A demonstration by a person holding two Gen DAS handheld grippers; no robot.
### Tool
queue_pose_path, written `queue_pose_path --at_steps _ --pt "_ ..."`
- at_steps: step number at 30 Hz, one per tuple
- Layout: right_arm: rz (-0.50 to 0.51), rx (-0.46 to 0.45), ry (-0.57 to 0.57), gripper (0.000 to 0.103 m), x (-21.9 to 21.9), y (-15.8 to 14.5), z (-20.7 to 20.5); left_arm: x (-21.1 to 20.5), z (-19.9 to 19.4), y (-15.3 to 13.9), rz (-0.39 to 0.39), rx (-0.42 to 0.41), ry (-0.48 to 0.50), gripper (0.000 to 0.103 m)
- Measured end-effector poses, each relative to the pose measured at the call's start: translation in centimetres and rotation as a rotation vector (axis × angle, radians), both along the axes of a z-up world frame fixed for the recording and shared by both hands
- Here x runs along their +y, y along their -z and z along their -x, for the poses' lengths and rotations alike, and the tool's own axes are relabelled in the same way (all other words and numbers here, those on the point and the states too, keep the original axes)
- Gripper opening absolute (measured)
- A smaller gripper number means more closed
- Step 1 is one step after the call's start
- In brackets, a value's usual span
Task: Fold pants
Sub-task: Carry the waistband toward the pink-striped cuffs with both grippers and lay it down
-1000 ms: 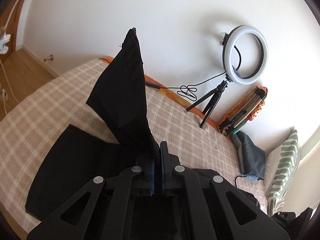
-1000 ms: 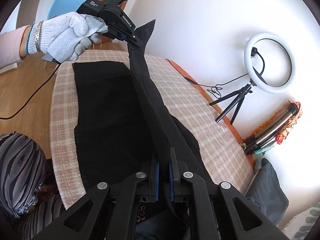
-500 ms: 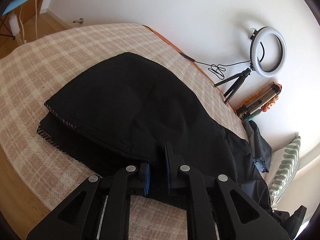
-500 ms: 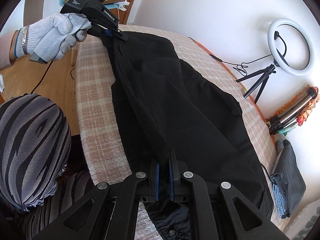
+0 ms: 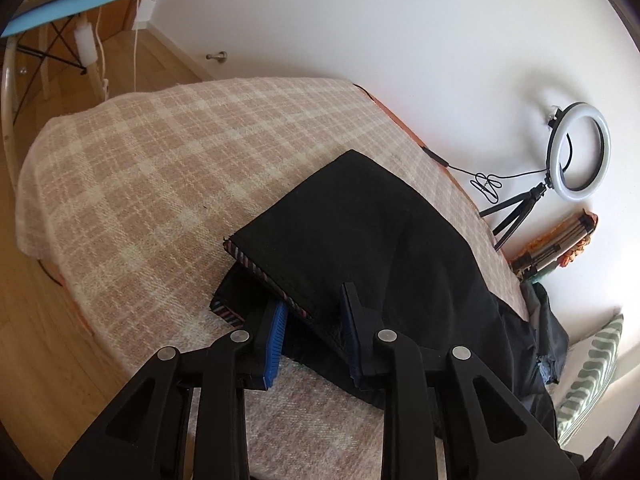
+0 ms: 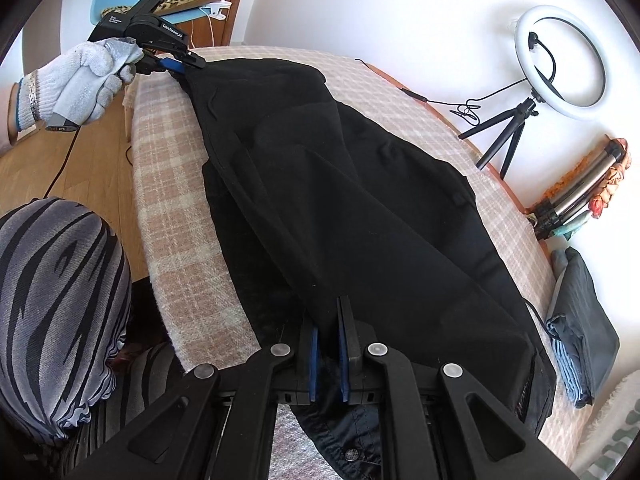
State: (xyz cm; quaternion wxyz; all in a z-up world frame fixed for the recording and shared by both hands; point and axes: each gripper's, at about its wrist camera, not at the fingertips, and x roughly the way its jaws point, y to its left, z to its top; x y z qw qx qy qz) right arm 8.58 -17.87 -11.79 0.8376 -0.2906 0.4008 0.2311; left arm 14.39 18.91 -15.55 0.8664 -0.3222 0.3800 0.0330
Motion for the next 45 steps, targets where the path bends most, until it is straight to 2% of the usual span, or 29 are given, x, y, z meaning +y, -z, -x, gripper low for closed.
queue_pose_path --at_steps 1,3,4,5,6,13,15,18,20,23,27,30,32,38,42,44,45 --pt "-0.011 0.008 0.003 0.012 -0.2 -0.1 0.1 0.3 0.3 -0.1 -0.016 0.008 -0.009 0.023" --pt "-0.056 0.017 0.021 0.019 -0.9 -0.8 0.3 0.5 0.8 -0.5 -0.025 0.020 -0.014 0.031" --pt "-0.084 0.023 0.034 0.027 -1.3 -1.2 0.4 0.5 0.9 -0.9 -0.043 0.027 -0.017 0.034" --pt "-0.114 0.029 0.048 0.030 -1.9 -1.6 0.6 0.3 1.1 -1.3 -0.072 0.031 -0.022 0.042" --pt "-0.150 0.033 0.061 0.033 -2.5 -2.1 0.9 0.1 1.5 -1.8 -0.096 0.021 -0.023 0.043" --pt "-0.400 0.036 0.191 0.035 -8.9 -6.1 3.8 -3.7 1.9 -5.7 -0.223 -0.084 0.077 0.043" --pt "-0.457 0.023 0.278 0.038 -11.7 -6.8 4.3 -4.9 1.0 -5.9 -0.225 -0.092 0.131 0.049" --pt "-0.536 0.016 0.456 0.065 -16.6 -6.9 4.4 -6.3 -0.6 -5.1 -0.238 -0.064 0.178 0.049" --pt "-0.592 0.048 0.576 0.066 -19.8 -6.3 3.9 -7.2 -1.4 -4.3 -0.242 -0.038 0.205 0.049" --pt "-0.674 0.118 0.688 0.066 -23.2 -4.8 3.4 -8.2 -2.1 -3.1 -0.255 -0.009 0.225 0.049" --pt "-0.803 0.222 0.786 0.066 -25.6 -2.5 3.0 -8.8 -2.4 -1.9 -0.255 0.022 0.232 0.049" --pt "-0.880 0.265 0.831 0.066 -25.9 -1.2 3.0 -9.0 -2.5 -1.5 -0.264 0.031 0.234 0.049" --pt "-0.842 0.238 0.821 0.066 -24.8 -1.2 3.1 -9.2 -2.4 -1.4 -0.275 0.030 0.236 0.049" --pt "-0.614 0.167 0.653 0.066 -19.1 -1.1 3.9 -9.2 -2.7 -1.4 -0.268 0.035 0.245 0.049" --pt "-0.428 0.094 0.647 0.064 -17.2 0.1 2.6 -9.1 -2.8 -1.3 -0.264 0.035 0.242 0.049" --pt "-0.351 0.034 0.657 0.057 -17.1 0.2 1.7 -9.0 -2.9 -1.3 -0.262 0.035 0.239 0.049" --pt "-0.337 0.016 0.639 0.044 -17.2 0.1 1.4 -9.0 -2.9 -1.3 -0.263 0.036 0.241 0.049"
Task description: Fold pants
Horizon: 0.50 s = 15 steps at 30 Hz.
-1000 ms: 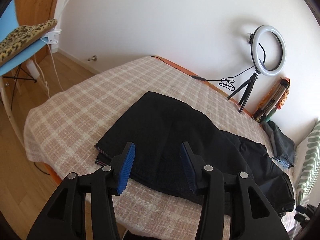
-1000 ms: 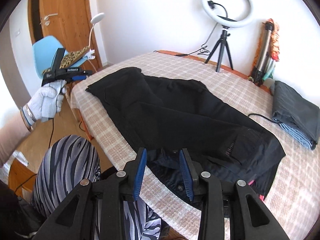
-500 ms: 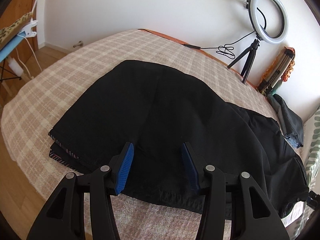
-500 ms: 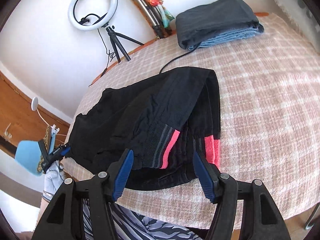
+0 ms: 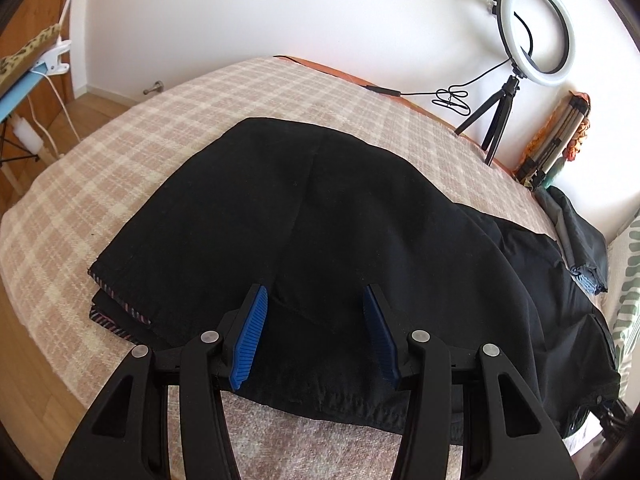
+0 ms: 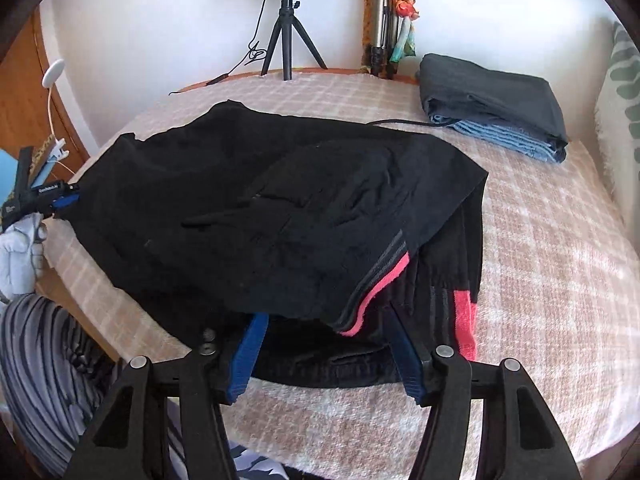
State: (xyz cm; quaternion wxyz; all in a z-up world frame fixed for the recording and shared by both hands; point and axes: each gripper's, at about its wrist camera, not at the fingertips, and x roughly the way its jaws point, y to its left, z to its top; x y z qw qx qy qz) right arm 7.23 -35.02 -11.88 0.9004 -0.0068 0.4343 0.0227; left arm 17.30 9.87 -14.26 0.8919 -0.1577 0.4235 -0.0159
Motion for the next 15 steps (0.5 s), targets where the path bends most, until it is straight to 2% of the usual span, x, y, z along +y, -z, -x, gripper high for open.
queue_pose_path --at_steps 1,4,8,11,13,15 --pt "0.013 -0.009 -0.021 0.033 -0.1 -0.2 -0.2 0.0 -0.1 0.0 -0.002 0.001 0.002 0.049" --pt "0.173 -0.035 -0.070 0.019 0.4 -1.6 -0.6 0.0 -0.3 0.0 -0.008 0.003 0.011 0.049" --pt "0.388 -0.064 -0.163 0.014 0.3 -4.2 0.4 0.1 -0.6 0.2 -0.026 0.001 0.021 0.049" --pt "0.541 -0.086 -0.219 0.013 0.2 -5.0 1.7 0.2 -0.7 0.2 -0.023 -0.001 0.019 0.049" --pt "0.584 -0.069 -0.245 0.013 0.5 -4.2 2.3 0.1 -0.7 0.3 -0.018 -0.002 0.023 0.049" --pt "0.587 -0.015 -0.279 0.013 1.1 -2.3 2.7 0.1 -0.6 0.3 -0.020 -0.001 0.020 0.049"
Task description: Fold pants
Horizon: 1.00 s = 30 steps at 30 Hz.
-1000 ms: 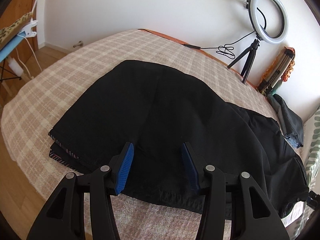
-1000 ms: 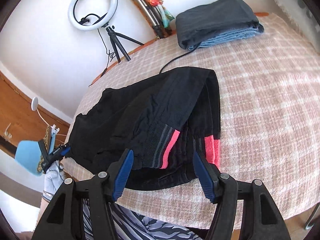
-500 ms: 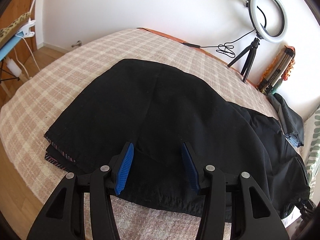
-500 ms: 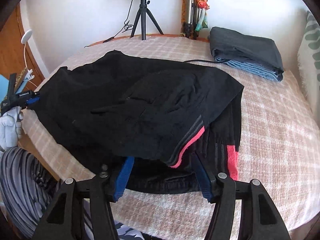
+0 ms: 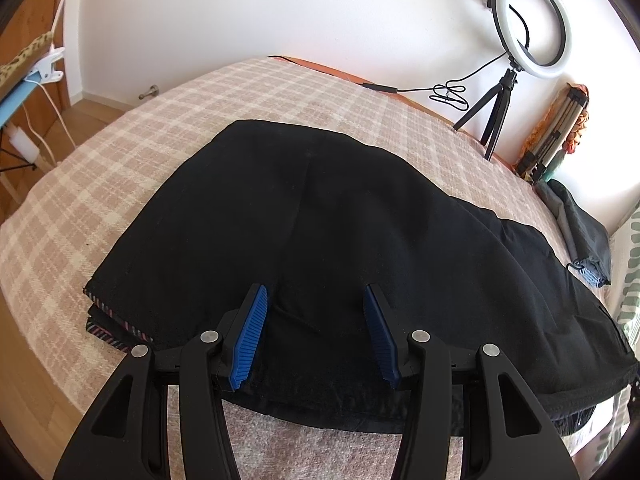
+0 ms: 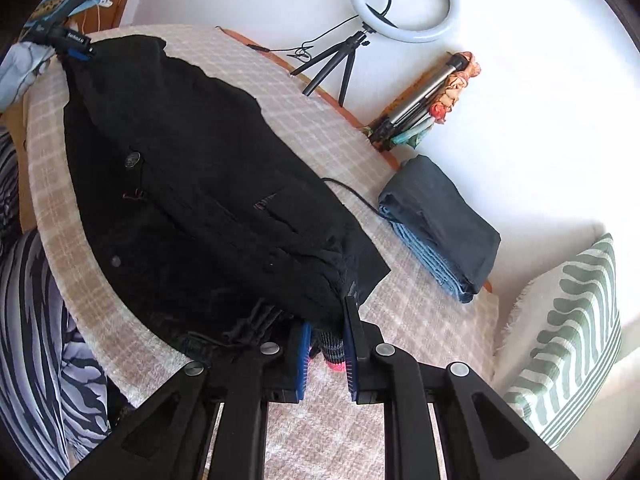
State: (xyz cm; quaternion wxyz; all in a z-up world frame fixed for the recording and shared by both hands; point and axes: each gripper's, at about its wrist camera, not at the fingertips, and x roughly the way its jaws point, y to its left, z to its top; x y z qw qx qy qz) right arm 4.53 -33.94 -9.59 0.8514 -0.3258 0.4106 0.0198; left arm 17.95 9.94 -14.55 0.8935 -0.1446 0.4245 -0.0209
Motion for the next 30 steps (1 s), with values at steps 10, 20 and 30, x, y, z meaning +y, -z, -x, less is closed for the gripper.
queue_pose_path --at_steps 10,20,30 --pt "-0.271 0.127 0.007 0.033 -1.7 -1.1 1.6 4.9 2.5 -1.2 0.093 -0.022 -0.137 0.049" --pt "-0.434 0.082 -0.032 0.037 -0.9 -5.3 -6.0 12.6 4.1 -0.6 0.278 0.037 -0.297 0.058" --pt "-0.574 0.154 -0.050 0.037 2.3 -4.0 -17.5 12.7 4.1 1.3 0.475 0.075 -0.305 0.059"
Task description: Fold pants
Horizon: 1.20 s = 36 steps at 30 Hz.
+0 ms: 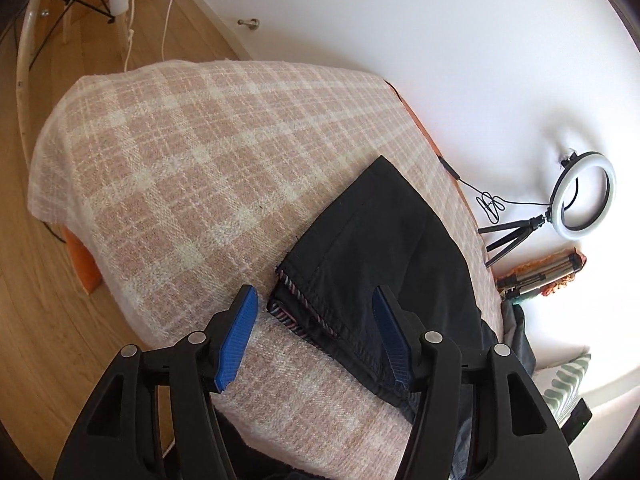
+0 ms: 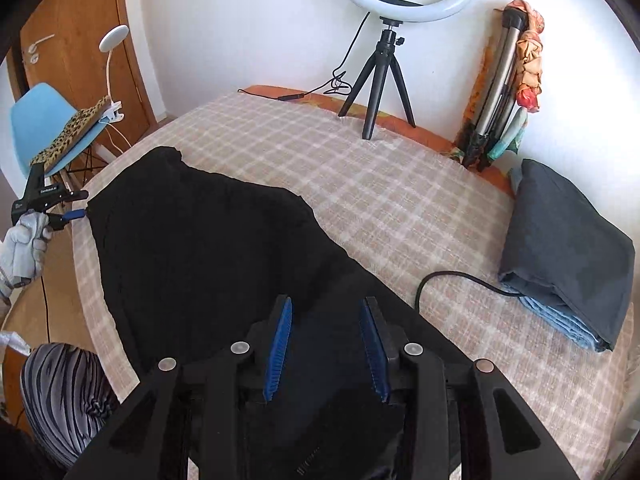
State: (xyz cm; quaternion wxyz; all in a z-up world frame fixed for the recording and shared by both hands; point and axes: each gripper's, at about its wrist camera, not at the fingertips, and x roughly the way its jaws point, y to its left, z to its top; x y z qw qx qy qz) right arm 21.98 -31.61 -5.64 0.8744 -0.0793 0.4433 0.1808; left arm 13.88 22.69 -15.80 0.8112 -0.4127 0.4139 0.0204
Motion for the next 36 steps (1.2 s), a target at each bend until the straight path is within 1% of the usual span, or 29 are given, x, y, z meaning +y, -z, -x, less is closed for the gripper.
queue_pose_path --at_steps 4,6,7,8,9,10,11,12,14,16,18,19,21,23,24,25,27,29,31,32,34,35,36 --pt "-0.036 0.050 -0.015 0.038 1.6 1.5 -4.3 -1.3 -0.9 0.0 0.023 -0.021 0.024 0.058" --pt "-0.048 0.075 -0.015 0.038 2.3 2.4 -6.6 -2.0 -1.4 -0.1 -0.001 -0.028 0.032 0.057" --pt "-0.060 0.088 -0.013 0.038 2.5 2.8 -7.6 -2.4 -1.7 -0.3 -0.030 -0.030 0.036 0.056" --pt "-0.081 0.106 -0.006 0.038 2.7 3.2 -8.7 -2.6 -1.9 -0.4 -0.055 -0.035 0.030 0.050" --pt "-0.109 0.127 -0.001 0.039 2.8 3.7 -9.8 -2.6 -2.1 -0.3 -0.058 -0.039 0.022 0.038" --pt "-0.133 0.151 0.004 0.039 2.9 4.2 -10.9 -2.6 -2.3 -0.1 -0.048 -0.042 0.016 0.032" --pt "-0.152 0.169 0.012 0.039 3.0 4.7 -11.8 -2.6 -2.4 0.0 -0.047 -0.043 0.007 0.022" --pt "-0.170 0.187 0.016 0.039 3.2 5.1 -12.7 -2.7 -2.5 0.1 -0.060 -0.045 0.003 0.015" --pt "-0.206 0.229 0.017 0.039 3.6 6.1 -14.3 -3.2 -2.7 0.0 -0.104 -0.050 0.014 0.011" --pt "-0.235 0.282 0.008 0.039 4.2 7.2 -15.4 -3.5 -2.6 -0.2 -0.139 -0.061 0.021 0.011" --pt "-0.240 0.317 -0.008 0.039 4.9 8.0 -15.6 -3.5 -2.6 -0.3 -0.151 -0.066 0.022 0.009" --pt "-0.247 0.327 -0.024 0.042 5.3 8.3 -15.5 -3.4 -2.6 -0.2 -0.151 -0.067 0.021 0.009" --pt "-0.246 0.322 -0.043 0.042 5.9 8.3 -14.9 -3.2 -2.5 -0.2 -0.156 -0.070 0.016 0.008" --pt "-0.236 0.308 -0.052 0.028 6.2 8.1 -14.3 -3.2 -2.3 -0.2 -0.166 -0.076 0.014 0.007" --pt "-0.239 0.302 -0.057 0.018 6.3 7.9 -14.0 -3.3 -2.2 -0.3 -0.170 -0.079 0.015 0.006" --pt "-0.234 0.284 -0.057 0.012 6.4 7.6 -13.6 -3.3 -2.1 -0.4 -0.175 -0.084 0.015 0.006" --pt "-0.207 0.230 -0.062 0.007 6.7 6.3 -12.6 -3.4 -1.8 -0.8 -0.187 -0.100 0.012 0.005" --pt "-0.183 0.139 -0.051 0.006 6.7 4.2 -11.6 -3.3 -1.2 -1.4 -0.213 -0.120 -0.005 0.005" --pt "-0.163 0.077 -0.038 0.005 6.4 2.8 -11.0 -3.4 -0.9 -1.6 -0.238 -0.129 -0.006 0.005" --pt "-0.141 0.073 -0.032 0.005 6.4 2.7 -11.2 -3.6 -0.9 -1.5 -0.257 -0.122 0.005 0.005" --pt "-0.111 0.092 -0.032 0.006 6.8 3.3 -11.7 -3.8 -1.4 -0.9 -0.280 -0.099 0.022 0.005" --pt "-0.099 0.101 -0.026 0.007 6.9 3.7 -12.0 -3.7 -1.5 -0.5 -0.272 -0.088 0.018 0.005" --pt "-0.074 0.100 -0.020 0.011 7.2 4.0 -12.2 -3.5 -1.5 -0.2 -0.255 -0.083 0.009 0.005"
